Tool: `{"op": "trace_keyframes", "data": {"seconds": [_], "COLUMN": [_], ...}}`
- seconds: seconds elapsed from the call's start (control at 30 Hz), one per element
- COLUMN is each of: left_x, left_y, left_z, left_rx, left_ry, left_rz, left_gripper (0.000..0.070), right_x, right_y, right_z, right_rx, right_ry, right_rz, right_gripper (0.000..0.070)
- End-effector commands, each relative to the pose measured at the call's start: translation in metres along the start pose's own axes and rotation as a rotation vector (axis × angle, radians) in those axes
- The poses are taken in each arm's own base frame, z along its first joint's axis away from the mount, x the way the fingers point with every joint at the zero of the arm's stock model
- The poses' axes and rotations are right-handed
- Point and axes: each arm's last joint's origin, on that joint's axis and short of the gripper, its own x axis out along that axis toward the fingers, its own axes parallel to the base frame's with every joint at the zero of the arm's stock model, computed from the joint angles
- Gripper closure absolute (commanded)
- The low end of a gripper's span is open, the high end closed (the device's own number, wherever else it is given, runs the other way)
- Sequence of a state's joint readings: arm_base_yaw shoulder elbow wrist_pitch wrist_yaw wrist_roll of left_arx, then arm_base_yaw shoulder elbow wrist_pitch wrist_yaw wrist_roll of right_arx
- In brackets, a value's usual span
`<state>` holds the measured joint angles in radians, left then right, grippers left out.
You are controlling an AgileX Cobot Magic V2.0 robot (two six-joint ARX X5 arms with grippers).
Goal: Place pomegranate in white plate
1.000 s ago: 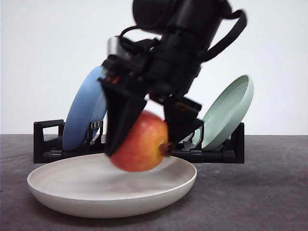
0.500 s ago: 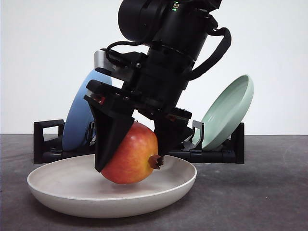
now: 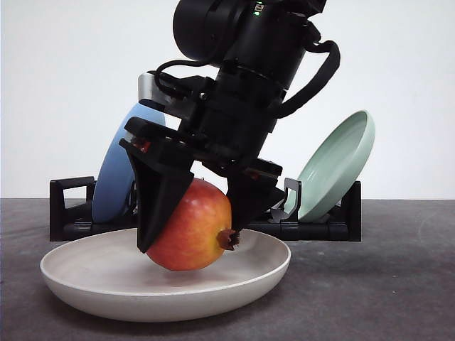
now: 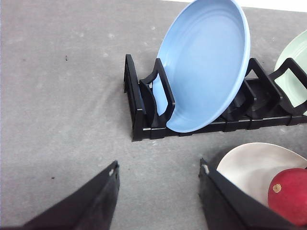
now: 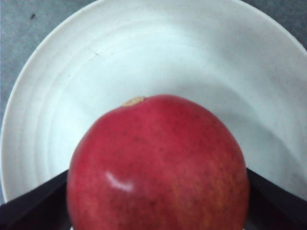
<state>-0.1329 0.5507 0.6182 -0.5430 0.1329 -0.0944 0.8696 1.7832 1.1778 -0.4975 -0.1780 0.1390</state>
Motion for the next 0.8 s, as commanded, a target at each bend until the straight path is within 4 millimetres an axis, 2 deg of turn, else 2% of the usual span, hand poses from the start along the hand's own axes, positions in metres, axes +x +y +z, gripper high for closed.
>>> {"op": "trace_keyframes", "data": {"seconds": [0.0, 0.1, 0.23, 0.37, 0.6, 0.77], "left_x": [-0.001, -0.001, -0.001, -0.001, -0.001, -0.001], "left_y": [0.000, 0.000, 0.000, 0.000, 0.000, 0.000], "left_z": [0.003, 0.003, 0.003, 0.003, 0.003, 0.003], "left_rx": [0.002, 0.002, 0.002, 0.002, 0.002, 0.001], "left_ry": [-0.013, -0.013, -0.013, -0.013, -0.013, -0.012], "left_rz": [0.002, 0.002, 0.002, 0.002, 0.002, 0.002], "left_gripper": [0.0387, 0.0387, 0.0387, 0.0387, 0.0387, 0.0387], "right_x": [0.003, 0.002, 0.001, -0.004, -0.041, -0.062], "right_y": [0.005, 0.005, 0.006, 0.008, 0.013, 0.011], "right_z": [0.006, 0.007, 0.007, 0.009, 0.012, -0.002], "right_rx": [-0.002, -0.004, -0.013, -0.027, -0.082, -0.098], "right_ry": [-0.013, -0.018, -0.028, -0.049, -0.168, -0.303], "right_rz": [0.005, 0.005, 0.007, 0.009, -0.024, -0.018], "right_gripper": [0.0135, 0.0121, 0.0034, 0.0033, 0.0036, 0.0061]}}
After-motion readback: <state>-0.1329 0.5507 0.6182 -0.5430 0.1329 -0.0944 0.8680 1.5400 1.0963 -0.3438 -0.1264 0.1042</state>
